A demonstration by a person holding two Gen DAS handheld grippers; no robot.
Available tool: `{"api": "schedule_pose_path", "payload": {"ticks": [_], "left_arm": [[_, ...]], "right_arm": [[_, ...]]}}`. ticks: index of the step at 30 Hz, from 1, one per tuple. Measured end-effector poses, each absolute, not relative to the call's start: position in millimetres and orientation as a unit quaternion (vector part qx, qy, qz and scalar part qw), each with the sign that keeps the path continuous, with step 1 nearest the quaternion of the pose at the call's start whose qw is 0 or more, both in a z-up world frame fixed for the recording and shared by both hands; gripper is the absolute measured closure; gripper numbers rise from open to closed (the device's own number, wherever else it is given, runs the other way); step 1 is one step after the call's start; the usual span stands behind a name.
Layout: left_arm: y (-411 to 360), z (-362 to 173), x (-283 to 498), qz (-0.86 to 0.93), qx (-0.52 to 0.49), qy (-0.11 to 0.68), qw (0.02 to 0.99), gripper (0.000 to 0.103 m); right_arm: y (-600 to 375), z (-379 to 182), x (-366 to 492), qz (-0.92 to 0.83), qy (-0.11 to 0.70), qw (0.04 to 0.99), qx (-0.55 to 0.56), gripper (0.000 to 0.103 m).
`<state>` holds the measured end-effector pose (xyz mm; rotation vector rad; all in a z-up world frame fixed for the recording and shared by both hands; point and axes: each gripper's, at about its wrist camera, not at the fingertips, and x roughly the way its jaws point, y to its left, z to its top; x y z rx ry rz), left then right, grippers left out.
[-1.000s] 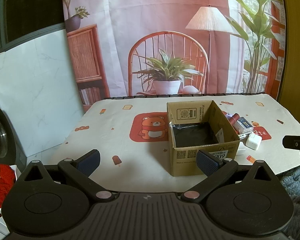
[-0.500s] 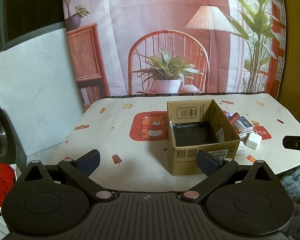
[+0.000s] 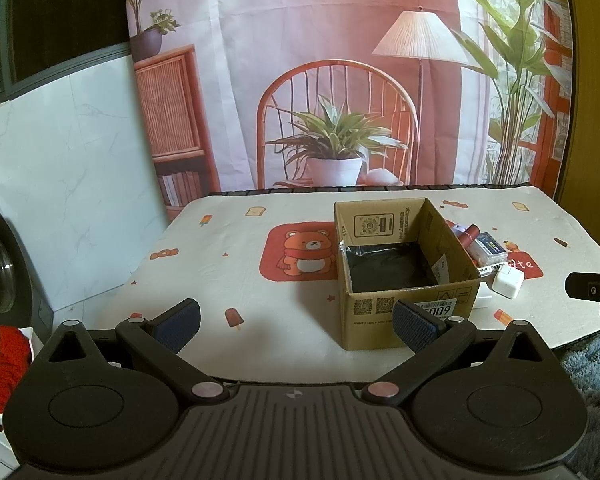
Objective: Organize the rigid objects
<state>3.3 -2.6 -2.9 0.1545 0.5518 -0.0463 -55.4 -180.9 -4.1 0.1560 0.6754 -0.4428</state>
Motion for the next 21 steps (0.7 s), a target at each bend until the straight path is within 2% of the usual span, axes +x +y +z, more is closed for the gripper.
{"api": "schedule_pose_path", "payload": {"ticks": [21], "left_arm": [[-1.9, -5.5, 3.0, -0.022, 0.076, 0.274, 0.958, 0.0]], "right_arm": [[-182.2, -2.0, -52.8, -0.215, 0.33, 0.916, 0.076, 0.0]]}}
